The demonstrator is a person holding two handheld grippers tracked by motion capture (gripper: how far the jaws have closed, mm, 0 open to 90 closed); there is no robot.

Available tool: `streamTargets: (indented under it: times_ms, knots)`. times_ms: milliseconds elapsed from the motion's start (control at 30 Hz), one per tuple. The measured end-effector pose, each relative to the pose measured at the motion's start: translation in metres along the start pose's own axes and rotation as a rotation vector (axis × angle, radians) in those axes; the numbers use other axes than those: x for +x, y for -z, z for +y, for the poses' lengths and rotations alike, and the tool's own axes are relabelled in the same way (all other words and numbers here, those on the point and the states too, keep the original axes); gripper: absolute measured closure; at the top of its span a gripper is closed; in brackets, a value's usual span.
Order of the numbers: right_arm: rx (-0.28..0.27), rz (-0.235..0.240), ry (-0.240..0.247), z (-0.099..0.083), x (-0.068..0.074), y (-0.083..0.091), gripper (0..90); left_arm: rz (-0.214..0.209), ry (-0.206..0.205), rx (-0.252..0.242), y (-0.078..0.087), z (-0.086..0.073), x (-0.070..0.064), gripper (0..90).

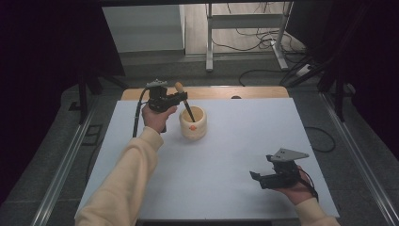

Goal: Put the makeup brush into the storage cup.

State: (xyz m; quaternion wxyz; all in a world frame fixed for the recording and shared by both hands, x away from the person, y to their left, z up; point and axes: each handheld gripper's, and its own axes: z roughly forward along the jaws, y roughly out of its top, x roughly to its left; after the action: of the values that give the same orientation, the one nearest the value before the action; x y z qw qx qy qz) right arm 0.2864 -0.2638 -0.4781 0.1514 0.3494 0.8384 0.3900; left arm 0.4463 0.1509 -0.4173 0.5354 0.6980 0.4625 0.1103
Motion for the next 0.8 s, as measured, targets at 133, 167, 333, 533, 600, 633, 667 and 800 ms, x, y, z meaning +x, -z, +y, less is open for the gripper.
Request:
streamTargets:
  times_ms: [133,167,333,533,600,633,667,800]
  knots:
    - [0.006,0.003,0.004,0.0,0.0,-0.001,11.3,0.0,0.007,0.006,-0.003,-0.004,0.001,78.1]
    - [0.007,0.004,0.002,0.0,0.0,0.0,11.3,0.0,0.008,0.01,-0.003,-0.005,0.001,78.1]
    - [0.007,0.006,0.0,0.0,0.0,-0.001,11.2,-0.002,0.008,0.018,-0.007,-0.009,0.001,78.1]
    - [0.01,0.007,0.001,0.0,0.0,-0.001,11.3,0.002,0.008,0.028,-0.01,-0.011,0.002,78.1]
    - [0.01,0.007,0.0,0.0,0.0,-0.001,11.2,0.003,0.007,0.03,-0.011,-0.012,0.002,78.0]
    - [0.01,0.007,-0.002,-0.001,0.0,-0.001,11.3,0.003,0.008,0.03,-0.011,-0.013,0.003,78.0]
    - [0.011,0.006,-0.002,-0.001,0.0,-0.001,11.2,0.004,0.008,0.033,-0.011,-0.013,0.003,78.0]
    - [0.011,0.007,0.0,0.0,0.0,-0.001,11.2,-0.008,0.003,0.03,-0.013,-0.014,0.002,77.2]
